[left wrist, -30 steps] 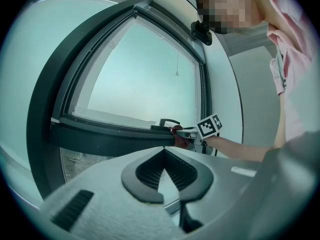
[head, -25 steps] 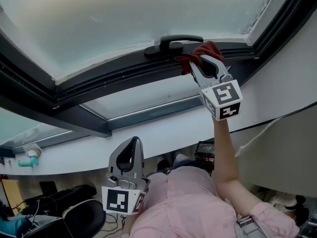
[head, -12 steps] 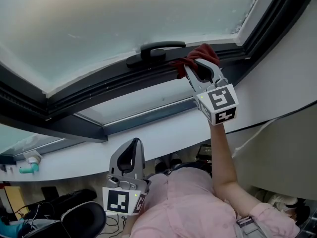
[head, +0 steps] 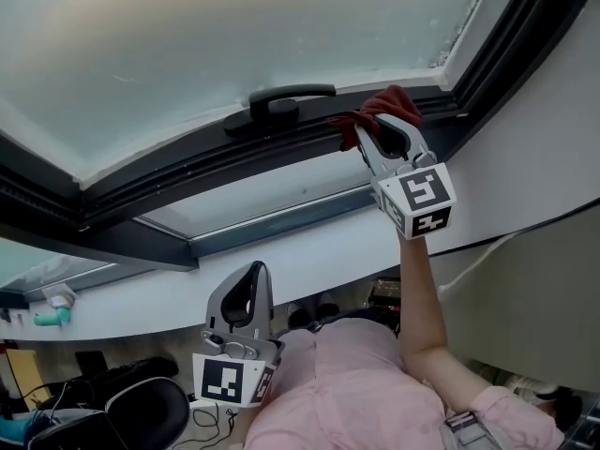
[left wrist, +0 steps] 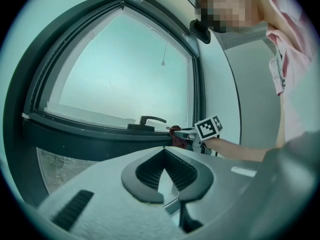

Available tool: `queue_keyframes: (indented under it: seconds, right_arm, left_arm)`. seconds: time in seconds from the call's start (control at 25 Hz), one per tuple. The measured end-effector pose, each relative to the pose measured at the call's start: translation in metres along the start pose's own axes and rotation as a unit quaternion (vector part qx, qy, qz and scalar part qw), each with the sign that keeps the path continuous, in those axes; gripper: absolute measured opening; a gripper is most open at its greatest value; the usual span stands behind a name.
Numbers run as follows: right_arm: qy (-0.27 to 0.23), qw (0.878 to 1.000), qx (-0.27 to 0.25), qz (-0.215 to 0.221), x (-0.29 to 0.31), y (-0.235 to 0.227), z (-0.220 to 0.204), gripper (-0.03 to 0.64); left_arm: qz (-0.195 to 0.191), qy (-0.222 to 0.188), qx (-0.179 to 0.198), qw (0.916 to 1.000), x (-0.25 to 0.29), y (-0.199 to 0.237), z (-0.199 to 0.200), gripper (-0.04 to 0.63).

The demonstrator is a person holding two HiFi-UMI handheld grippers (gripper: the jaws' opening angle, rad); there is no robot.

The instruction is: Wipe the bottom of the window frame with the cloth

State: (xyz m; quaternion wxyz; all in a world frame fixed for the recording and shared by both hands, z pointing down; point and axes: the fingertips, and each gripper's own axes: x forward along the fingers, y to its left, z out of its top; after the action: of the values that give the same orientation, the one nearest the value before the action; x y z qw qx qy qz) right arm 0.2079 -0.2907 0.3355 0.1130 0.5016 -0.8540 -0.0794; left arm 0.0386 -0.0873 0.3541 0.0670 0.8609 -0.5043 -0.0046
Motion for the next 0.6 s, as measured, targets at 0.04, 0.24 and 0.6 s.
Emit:
queue_keyframes:
  seconds: [0.04, 0.24, 0.6]
  right_arm:
    - [0.000, 1.000, 0.000, 0.001, 0.000, -0.002, -0.001, 0.067]
    - [-0.003, 1.000, 0.006, 0.009, -0.003, -0.008, -0.005, 0.067]
    - [0.003, 1.000, 0.001, 0.030, -0.008, -0.012, -0.009, 0.067]
  left_arm:
    - [0.001, 0.000, 0.000, 1.0000, 0.002, -0.002, -0.001, -0.003]
    - [-0.001, 0.007, 0.007, 1.0000, 0.012, -0.016, -0.003, -0.003]
    - [-0.007, -0.057, 0.013, 0.9983, 0.028, -0.041, 0.016, -0.003]
